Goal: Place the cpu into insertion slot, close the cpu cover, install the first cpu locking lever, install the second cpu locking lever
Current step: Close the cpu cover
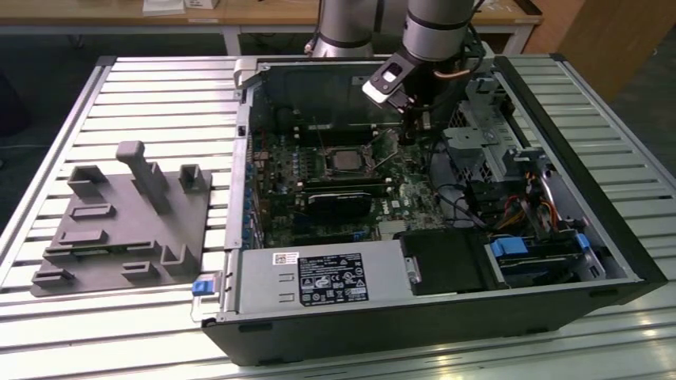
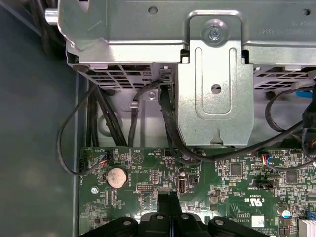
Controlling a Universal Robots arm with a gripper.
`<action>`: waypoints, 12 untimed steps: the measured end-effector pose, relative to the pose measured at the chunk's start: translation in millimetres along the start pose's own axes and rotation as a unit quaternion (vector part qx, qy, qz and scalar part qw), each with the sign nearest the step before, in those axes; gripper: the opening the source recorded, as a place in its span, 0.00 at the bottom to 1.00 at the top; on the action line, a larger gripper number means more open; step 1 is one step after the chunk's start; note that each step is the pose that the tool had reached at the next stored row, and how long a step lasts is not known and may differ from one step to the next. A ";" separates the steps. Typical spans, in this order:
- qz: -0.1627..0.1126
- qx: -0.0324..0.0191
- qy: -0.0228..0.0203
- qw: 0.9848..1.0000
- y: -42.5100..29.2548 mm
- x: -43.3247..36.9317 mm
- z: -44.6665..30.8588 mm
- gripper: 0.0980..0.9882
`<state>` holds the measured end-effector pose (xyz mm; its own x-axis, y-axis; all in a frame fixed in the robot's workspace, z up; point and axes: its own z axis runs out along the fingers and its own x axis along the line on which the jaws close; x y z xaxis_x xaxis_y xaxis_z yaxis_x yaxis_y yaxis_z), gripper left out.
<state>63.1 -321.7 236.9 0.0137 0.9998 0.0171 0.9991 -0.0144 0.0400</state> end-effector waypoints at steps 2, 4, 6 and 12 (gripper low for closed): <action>0.000 0.000 0.000 1.000 0.0 0.0 0.1 0.01; 0.000 0.000 0.000 1.000 0.0 0.0 0.1 0.01; 0.000 0.004 0.000 1.000 0.0 0.0 0.3 0.01; 0.001 0.044 -0.001 0.999 0.9 0.0 0.9 0.01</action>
<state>64.1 -321.7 236.0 0.0151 0.9998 0.0160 0.9988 -0.0144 -0.0477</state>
